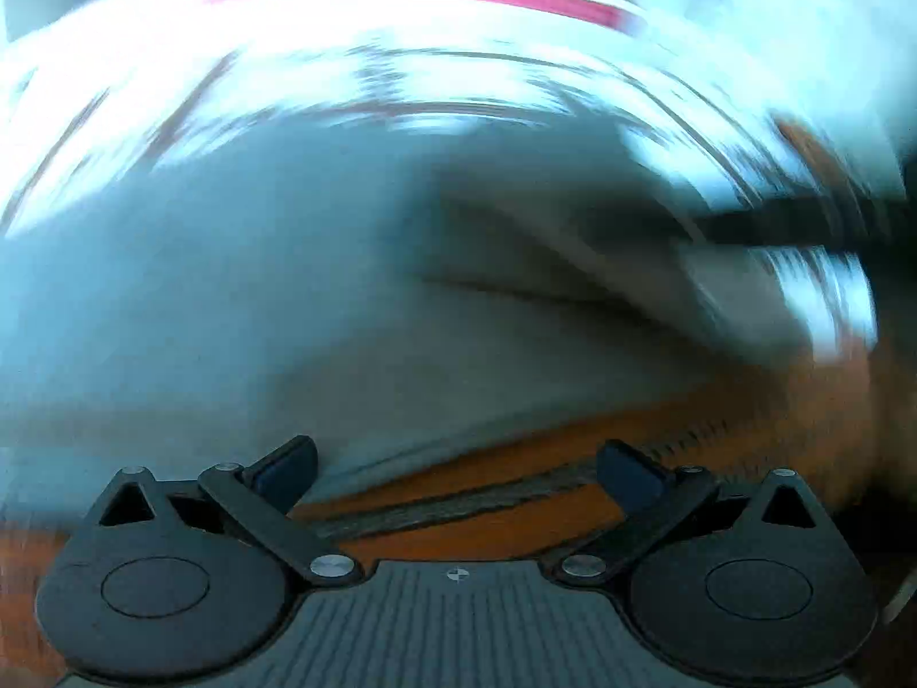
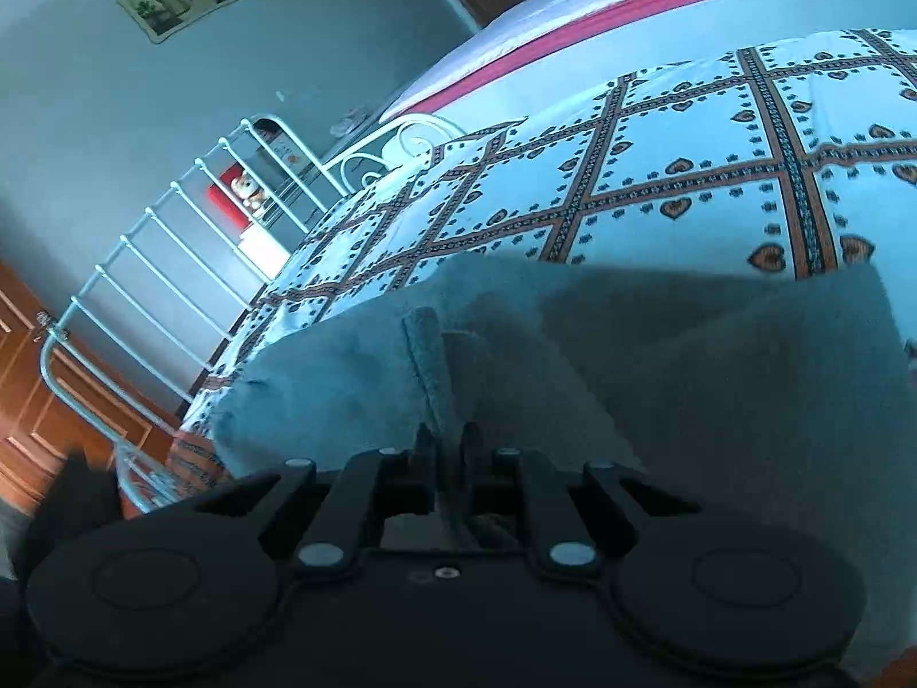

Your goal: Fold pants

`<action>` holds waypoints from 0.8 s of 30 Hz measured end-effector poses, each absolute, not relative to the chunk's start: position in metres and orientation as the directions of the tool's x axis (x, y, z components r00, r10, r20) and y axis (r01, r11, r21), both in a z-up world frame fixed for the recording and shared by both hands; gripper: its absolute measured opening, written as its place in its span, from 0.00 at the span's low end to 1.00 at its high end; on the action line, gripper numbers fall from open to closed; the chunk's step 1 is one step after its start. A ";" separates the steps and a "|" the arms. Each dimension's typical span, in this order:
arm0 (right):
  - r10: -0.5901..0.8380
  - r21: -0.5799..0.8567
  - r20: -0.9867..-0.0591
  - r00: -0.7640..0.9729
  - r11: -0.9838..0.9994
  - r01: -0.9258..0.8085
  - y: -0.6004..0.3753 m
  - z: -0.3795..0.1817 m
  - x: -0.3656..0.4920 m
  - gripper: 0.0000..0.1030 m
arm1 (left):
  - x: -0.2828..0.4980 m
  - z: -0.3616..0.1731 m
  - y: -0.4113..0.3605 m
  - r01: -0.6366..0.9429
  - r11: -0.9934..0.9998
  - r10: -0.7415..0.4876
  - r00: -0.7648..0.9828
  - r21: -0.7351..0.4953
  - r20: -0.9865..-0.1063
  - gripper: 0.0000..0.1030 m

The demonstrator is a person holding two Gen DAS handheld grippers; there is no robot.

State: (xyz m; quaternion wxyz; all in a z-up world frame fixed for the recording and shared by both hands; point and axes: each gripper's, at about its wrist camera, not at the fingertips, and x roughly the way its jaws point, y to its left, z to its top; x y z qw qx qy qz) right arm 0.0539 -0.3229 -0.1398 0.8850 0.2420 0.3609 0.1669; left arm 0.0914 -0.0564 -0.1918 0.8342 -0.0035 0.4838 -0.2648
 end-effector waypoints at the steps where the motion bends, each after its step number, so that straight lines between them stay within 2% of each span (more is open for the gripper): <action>1: 0.449 0.519 -0.567 0.690 0.846 -0.124 -0.317 -0.140 0.051 0.00 | 0.103 -0.192 -0.040 0.358 0.867 -0.473 0.371 -0.347 -0.799 1.00; 3: 0.400 0.432 -0.600 0.693 0.891 -0.141 -0.301 -0.143 0.046 0.00 | 0.129 -0.194 -0.015 0.203 0.847 -0.531 0.320 -0.490 -0.785 1.00; 5: 0.357 0.350 -0.626 0.694 0.923 -0.158 -0.286 -0.148 0.042 0.01 | 0.146 -0.196 -0.011 0.157 0.828 -0.559 0.308 -0.538 -0.770 1.00; 8: 0.344 0.297 -0.656 0.672 0.936 -0.190 -0.270 -0.158 0.040 0.01 | 0.162 -0.201 -0.015 0.132 0.823 -0.563 0.311 -0.552 -0.766 1.00; 13: 0.344 0.319 -0.655 0.673 0.933 -0.167 -0.269 -0.166 0.035 0.07 | 0.167 -0.208 -0.032 0.137 0.833 -0.549 0.325 -0.536 -0.770 1.00; 16: 0.351 0.278 -0.649 0.675 0.935 -0.218 -0.266 -0.167 0.029 0.16 | 0.161 -0.199 -0.033 0.134 0.812 -0.576 0.338 -0.568 -0.744 1.00; 18: 0.370 0.306 -0.642 0.672 0.927 -0.218 -0.270 -0.160 0.023 0.27 | 0.161 -0.197 -0.038 0.151 0.815 -0.574 0.337 -0.559 -0.746 1.00; 21: 0.400 0.381 -0.615 0.680 0.905 -0.188 -0.287 -0.155 0.013 0.26 | 0.161 -0.206 -0.047 0.162 0.819 -0.573 0.295 -0.551 -0.764 1.00; 24: 0.334 0.335 -0.585 0.739 0.930 -0.155 -0.305 -0.153 -0.001 0.27 | 0.161 -0.207 -0.051 0.170 0.818 -0.574 0.324 -0.550 -0.752 1.00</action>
